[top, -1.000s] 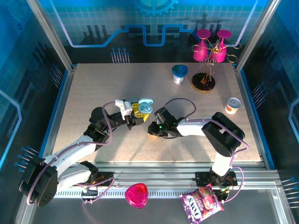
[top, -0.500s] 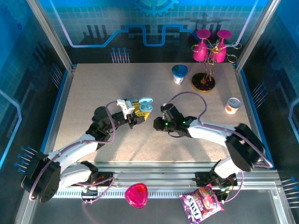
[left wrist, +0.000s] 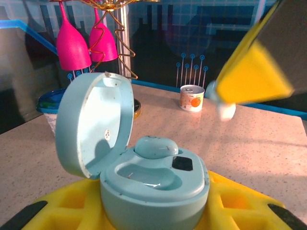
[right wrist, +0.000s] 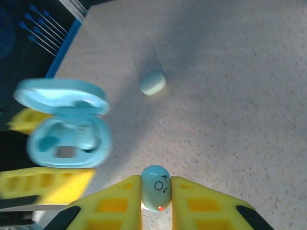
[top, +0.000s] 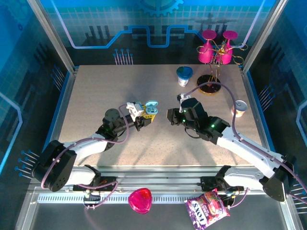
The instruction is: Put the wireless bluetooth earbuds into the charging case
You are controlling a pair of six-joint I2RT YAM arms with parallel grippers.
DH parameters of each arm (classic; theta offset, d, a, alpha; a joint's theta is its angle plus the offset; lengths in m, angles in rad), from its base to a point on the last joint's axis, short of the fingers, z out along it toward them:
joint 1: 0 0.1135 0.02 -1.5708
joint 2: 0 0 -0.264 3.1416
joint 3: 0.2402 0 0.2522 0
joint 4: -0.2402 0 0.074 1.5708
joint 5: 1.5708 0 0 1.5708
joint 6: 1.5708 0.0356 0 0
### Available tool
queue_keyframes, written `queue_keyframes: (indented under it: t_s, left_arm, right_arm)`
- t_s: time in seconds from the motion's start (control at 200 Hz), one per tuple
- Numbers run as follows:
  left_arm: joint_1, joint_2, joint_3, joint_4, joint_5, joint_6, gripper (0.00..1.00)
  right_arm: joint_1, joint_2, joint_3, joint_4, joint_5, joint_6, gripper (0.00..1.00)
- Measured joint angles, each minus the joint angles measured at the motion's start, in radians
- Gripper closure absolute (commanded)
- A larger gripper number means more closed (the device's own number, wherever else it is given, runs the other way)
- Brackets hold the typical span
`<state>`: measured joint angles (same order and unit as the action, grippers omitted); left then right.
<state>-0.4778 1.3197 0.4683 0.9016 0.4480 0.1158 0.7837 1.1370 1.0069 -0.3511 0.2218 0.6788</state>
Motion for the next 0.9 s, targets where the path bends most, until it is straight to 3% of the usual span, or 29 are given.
queue_keyframes:
  t_s: [0.405, 0.901]
  left_arm:
    - [0.0, 0.027, 0.001, 0.014, 0.0, 0.018, 0.7]
    - [-0.003, 0.031, 0.02, 0.019, -0.003, 0.018, 0.7]
  right_arm:
    - [0.057, 0.139, 0.185, 0.018, -0.049, -0.071, 0.82]
    - [0.073, 0.251, 0.206, 0.049, -0.121, -0.077, 0.83]
